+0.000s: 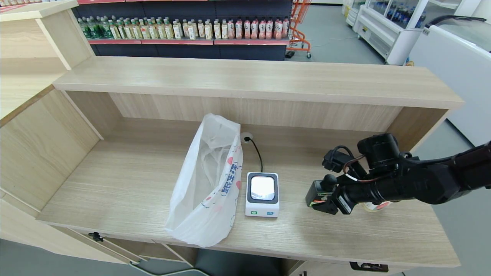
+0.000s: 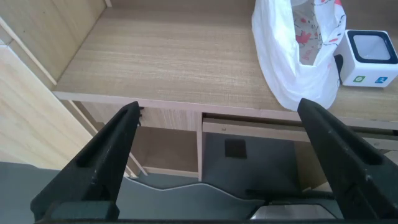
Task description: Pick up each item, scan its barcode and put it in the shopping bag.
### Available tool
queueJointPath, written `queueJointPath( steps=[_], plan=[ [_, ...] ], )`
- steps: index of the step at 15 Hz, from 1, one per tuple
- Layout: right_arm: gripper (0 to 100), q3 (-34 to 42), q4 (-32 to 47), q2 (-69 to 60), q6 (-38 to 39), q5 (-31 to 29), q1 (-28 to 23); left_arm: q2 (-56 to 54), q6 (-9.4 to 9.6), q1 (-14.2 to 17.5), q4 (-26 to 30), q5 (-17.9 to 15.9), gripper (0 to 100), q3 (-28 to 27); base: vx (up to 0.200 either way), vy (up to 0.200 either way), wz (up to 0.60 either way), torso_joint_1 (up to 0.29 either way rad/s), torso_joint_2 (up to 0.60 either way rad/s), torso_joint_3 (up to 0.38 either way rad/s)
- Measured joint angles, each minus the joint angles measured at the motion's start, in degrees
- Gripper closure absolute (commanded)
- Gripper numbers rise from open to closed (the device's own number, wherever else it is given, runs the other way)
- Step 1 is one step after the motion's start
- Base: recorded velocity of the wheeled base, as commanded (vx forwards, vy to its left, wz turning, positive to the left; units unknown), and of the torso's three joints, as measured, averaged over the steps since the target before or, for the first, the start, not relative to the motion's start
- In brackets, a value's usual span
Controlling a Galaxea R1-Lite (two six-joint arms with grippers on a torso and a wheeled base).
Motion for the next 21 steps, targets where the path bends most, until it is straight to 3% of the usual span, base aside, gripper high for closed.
queueJointPath(
  steps=[5,6,14,19,21],
  plan=[
    [0,-3.4,-1.6,4.5,0.1,2.4,0.4,0.0,0.0,0.0,0.0,0.0,0,0.0,0.0,0.0,0.0,0.0,0.0,0.0],
    [100,-3.7,-2.5,5.1,-0.1,3.7,0.4,0.0,-0.02,0.0,0.0,0.0,0,0.0,0.0,0.0,0.0,0.0,0.0,0.0],
    [100,0.4,-3.2,3.4,0.0,4.1,-0.5,0.0,0.0,0.0,0.0,0.0,0,0.0,0.0,0.0,0.0,0.0,0.0,0.0],
    [100,4.0,-3.8,-9.8,6.4,4.1,-2.8,0.0,0.0,0.0,0.0,0.0,0,0.0,0.0,0.0,0.0,0.0,0.0,0.0],
    [100,5.2,-3.8,-17.8,0.2,3.9,-3.3,0.0,0.0,0.0,0.0,0.0,0,0.0,0.0,0.0,0.0,0.0,0.0,0.0]
  ],
)
